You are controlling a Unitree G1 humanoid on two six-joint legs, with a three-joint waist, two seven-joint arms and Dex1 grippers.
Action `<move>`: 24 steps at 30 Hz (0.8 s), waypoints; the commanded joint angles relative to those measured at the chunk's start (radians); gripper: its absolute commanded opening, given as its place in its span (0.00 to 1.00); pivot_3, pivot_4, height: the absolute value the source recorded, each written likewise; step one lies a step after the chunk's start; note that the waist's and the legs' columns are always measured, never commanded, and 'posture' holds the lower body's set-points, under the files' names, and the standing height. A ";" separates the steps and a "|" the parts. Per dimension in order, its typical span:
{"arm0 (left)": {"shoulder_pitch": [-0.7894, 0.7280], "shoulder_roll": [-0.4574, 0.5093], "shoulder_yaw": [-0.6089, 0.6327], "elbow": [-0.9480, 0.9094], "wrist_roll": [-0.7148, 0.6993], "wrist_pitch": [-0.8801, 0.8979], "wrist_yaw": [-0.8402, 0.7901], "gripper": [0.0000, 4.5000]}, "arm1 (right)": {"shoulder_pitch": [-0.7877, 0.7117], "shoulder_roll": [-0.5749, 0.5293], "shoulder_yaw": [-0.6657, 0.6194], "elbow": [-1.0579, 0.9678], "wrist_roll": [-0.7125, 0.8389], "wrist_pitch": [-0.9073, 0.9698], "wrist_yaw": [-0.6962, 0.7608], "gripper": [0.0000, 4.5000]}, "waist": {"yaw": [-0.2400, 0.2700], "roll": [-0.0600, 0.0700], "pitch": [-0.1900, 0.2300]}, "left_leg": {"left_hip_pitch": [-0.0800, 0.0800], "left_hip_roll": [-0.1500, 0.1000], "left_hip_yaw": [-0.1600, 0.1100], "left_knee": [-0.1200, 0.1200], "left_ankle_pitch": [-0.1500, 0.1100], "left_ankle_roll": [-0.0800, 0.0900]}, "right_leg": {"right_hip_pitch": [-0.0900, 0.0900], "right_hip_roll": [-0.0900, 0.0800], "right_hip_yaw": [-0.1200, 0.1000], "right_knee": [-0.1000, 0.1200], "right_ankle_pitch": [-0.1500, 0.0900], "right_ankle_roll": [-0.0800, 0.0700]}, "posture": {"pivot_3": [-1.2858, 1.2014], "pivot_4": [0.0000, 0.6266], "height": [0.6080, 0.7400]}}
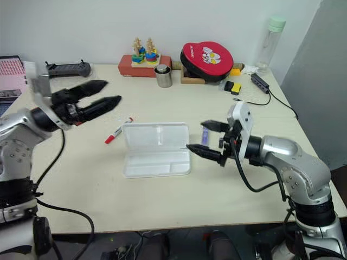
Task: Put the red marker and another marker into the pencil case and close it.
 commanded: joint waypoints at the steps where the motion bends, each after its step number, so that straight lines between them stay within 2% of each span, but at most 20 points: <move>1: 0.002 -0.005 -0.027 0.119 0.099 -0.082 0.065 1.00 | -0.042 0.030 0.006 0.008 -0.010 -0.024 -0.020 1.00 | 0.004 0.000 0.000 | 0.000 0.000 0.000 0.000 0.000 0.000 | 0.000 0.000 0.000 0.000 0.000 0.000 | 0.52 0.24 1.00; 9: -0.060 -0.049 -0.153 0.423 0.290 -0.240 0.140 1.00 | -0.062 0.072 0.027 0.004 -0.023 -0.024 -0.046 1.00 | 0.012 -0.001 0.000 | -0.004 0.000 0.000 0.000 0.000 0.000 | -0.003 0.000 -0.001 -0.001 0.003 -0.005 | 0.52 0.24 1.00; 18: -0.184 -0.128 -0.249 0.754 0.424 -0.291 0.204 1.00 | -0.052 0.078 0.021 -0.016 -0.024 -0.014 -0.057 1.00 | 0.010 -0.001 0.000 | -0.004 0.000 0.000 0.000 0.000 0.000 | -0.003 0.000 -0.001 0.000 0.004 -0.005 | 0.52 0.24 1.00; 21: -0.221 -0.136 -0.260 0.839 0.457 -0.309 0.238 0.89 | -0.045 0.074 0.013 -0.021 -0.022 -0.010 -0.063 1.00 | 0.009 -0.001 0.000 | -0.004 0.000 0.000 0.000 0.000 0.000 | -0.003 0.000 -0.001 0.000 0.004 -0.005 | 0.52 0.24 1.00; 23: -0.231 -0.138 -0.268 0.871 0.471 -0.317 0.233 0.79 | -0.041 0.072 0.011 -0.024 -0.022 -0.008 -0.065 1.00 | 0.008 -0.001 0.000 | -0.004 0.000 0.000 0.000 0.000 0.000 | -0.003 0.000 -0.001 0.000 0.004 -0.005 | 0.52 0.24 1.00; 24: -0.231 -0.141 -0.269 0.879 0.474 -0.322 0.224 0.71 | -0.040 0.071 0.010 -0.026 -0.020 -0.007 -0.066 1.00 | 0.008 -0.001 0.000 | -0.004 0.000 0.000 0.000 0.000 0.000 | -0.003 0.000 -0.001 0.000 0.004 -0.005 | 0.52 0.24 1.00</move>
